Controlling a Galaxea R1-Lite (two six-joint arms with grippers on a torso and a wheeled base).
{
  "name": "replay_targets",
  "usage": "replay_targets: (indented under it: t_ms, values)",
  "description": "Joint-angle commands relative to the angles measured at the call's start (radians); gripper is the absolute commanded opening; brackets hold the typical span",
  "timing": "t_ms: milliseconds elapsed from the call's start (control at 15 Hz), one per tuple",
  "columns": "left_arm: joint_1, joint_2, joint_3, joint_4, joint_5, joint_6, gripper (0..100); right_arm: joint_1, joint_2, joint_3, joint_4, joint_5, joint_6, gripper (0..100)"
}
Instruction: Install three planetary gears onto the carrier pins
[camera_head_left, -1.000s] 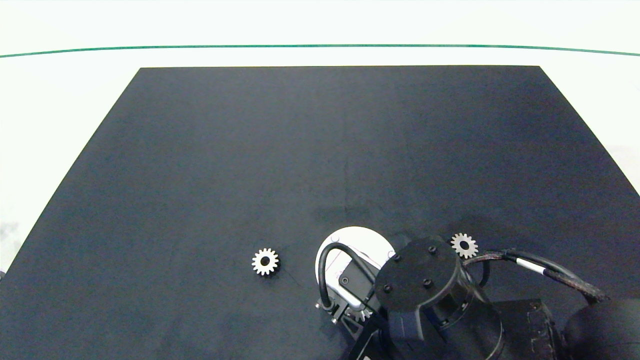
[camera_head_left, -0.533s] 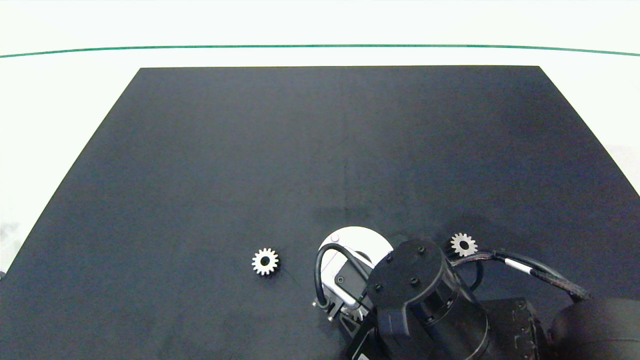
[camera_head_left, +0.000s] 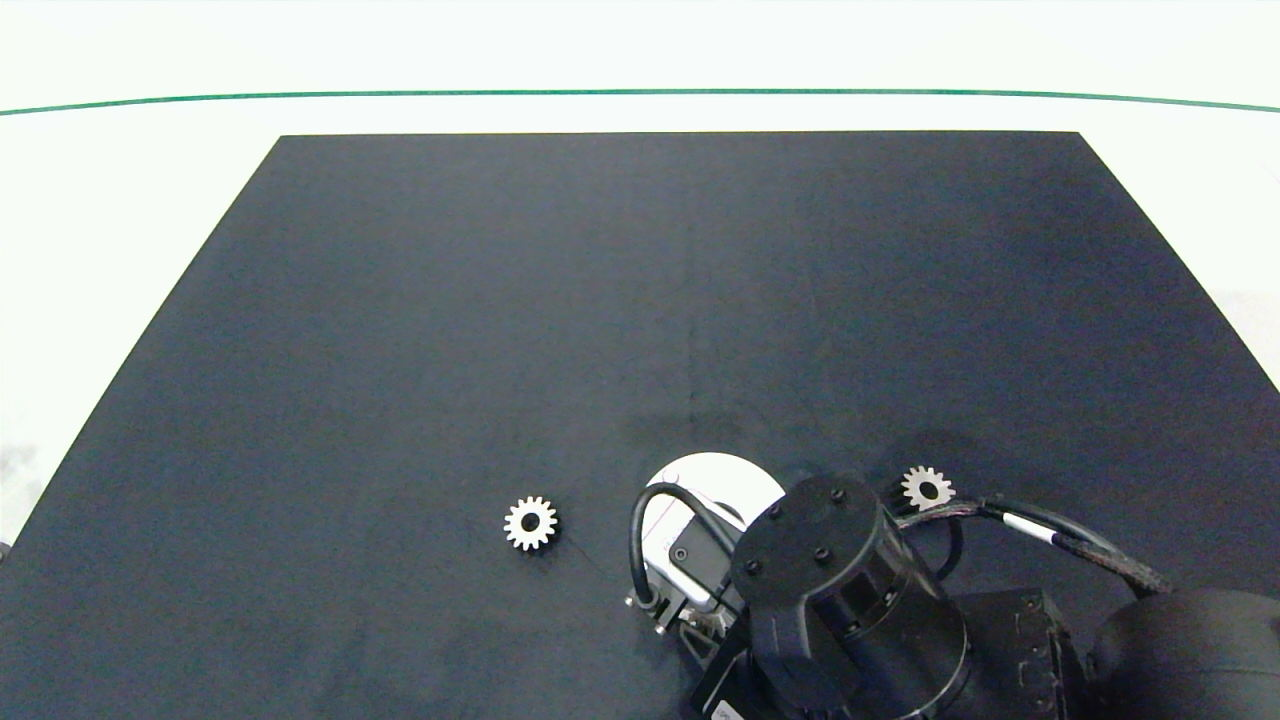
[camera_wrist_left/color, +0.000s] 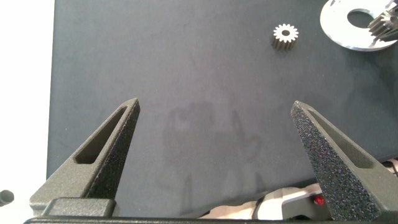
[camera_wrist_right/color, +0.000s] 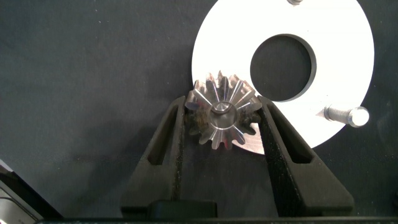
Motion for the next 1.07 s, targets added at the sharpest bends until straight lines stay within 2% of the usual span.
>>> replay_targets:
  t_ms: [67, 400, 467, 1067]
  values:
    - [0.0, 0.003, -0.005, 0.002, -0.001, 0.001, 100, 0.0, 0.003, -0.006, -0.001, -0.003, -0.001, 1]
    - [-0.002, 0.004, -0.008, 0.002, -0.001, 0.001, 100, -0.001, 0.015, -0.013, 0.001, -0.003, 0.003, 1]
    - [-0.002, 0.006, -0.01, 0.002, -0.001, 0.001, 100, -0.001, 0.017, -0.013, 0.001, -0.003, 0.002, 100]
    - [-0.002, 0.01, -0.016, 0.002, -0.001, 0.001, 100, -0.001, 0.012, -0.013, -0.001, -0.004, 0.003, 100]
